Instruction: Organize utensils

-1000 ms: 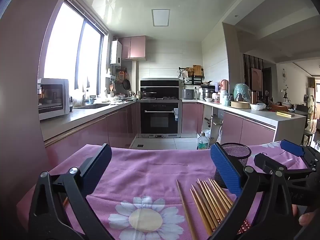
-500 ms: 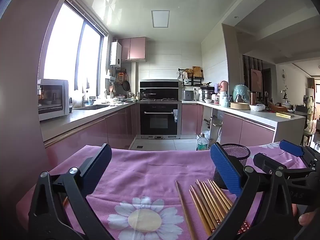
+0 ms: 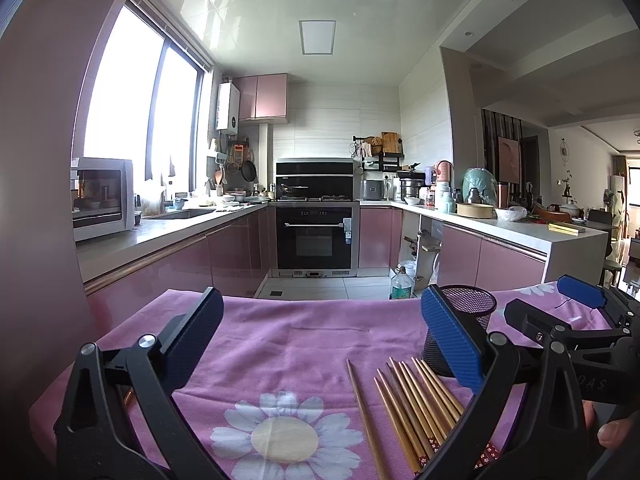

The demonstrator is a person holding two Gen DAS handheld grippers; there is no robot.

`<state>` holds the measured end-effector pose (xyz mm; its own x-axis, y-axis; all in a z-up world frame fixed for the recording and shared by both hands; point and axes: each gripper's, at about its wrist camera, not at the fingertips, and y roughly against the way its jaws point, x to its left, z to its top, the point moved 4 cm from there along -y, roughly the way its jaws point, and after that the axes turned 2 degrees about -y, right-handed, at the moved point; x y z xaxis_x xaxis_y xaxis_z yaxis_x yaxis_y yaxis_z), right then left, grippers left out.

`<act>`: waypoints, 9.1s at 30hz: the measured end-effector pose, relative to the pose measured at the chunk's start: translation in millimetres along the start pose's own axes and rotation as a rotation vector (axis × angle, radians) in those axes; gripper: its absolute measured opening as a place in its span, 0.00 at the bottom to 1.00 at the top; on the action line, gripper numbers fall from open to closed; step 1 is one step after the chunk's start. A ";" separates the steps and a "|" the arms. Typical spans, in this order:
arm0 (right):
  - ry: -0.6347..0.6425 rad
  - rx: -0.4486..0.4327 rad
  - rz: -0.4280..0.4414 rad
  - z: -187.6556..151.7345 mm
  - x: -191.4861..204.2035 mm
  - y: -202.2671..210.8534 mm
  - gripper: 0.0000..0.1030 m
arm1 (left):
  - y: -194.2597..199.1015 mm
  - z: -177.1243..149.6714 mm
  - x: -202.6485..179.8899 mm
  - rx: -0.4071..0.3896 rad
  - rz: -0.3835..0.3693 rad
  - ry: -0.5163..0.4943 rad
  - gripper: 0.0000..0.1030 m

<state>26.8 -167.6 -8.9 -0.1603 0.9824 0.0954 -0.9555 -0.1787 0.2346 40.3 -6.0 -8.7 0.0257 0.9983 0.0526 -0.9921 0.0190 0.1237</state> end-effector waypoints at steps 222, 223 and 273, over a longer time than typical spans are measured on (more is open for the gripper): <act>-0.092 0.464 0.202 56.4 -69.0 -144.8 0.15 | -211.7 40.3 -103.8 0.511 -0.543 0.021 0.17; -0.091 0.457 0.204 57.3 -69.1 -141.6 0.16 | -207.8 41.8 -101.9 0.506 -0.539 0.022 0.17; -0.024 0.675 0.256 -83.6 -6.7 -82.4 0.29 | -98.2 -118.6 -42.0 0.736 -0.421 -0.082 0.46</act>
<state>85.9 -155.0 -109.8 -0.3460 0.9051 0.2473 -0.5264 -0.4054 0.7474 122.1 -43.2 -140.6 0.4117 0.9083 -0.0741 -0.5659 0.3185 0.7605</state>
